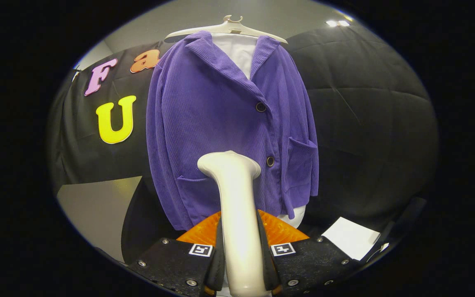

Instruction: Iron the clothes twice with a garment steamer, once on the left side and once on the right side.

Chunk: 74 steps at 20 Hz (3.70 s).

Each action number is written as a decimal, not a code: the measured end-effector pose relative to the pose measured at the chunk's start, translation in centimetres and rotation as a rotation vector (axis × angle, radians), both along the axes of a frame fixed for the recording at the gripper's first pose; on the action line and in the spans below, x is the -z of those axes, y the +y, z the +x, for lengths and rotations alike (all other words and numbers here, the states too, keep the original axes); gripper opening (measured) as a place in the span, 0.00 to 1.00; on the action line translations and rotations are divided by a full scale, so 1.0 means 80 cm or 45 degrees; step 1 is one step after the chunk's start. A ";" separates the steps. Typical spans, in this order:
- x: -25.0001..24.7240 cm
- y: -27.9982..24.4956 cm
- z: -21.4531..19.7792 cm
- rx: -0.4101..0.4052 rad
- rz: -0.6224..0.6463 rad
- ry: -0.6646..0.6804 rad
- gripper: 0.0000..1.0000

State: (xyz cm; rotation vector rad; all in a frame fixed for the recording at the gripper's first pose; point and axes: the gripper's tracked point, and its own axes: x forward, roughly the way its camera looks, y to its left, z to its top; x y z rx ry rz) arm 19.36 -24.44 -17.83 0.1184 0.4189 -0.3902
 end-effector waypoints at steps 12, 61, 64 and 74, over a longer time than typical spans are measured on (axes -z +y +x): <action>0.101 0.023 -0.044 -0.061 -0.018 0.212 0.37; -0.312 -0.187 0.051 0.075 -0.016 -0.564 0.36; -0.297 -0.191 0.067 0.066 -0.029 -0.528 0.36; -0.271 -0.200 0.085 0.039 -0.038 -0.485 0.37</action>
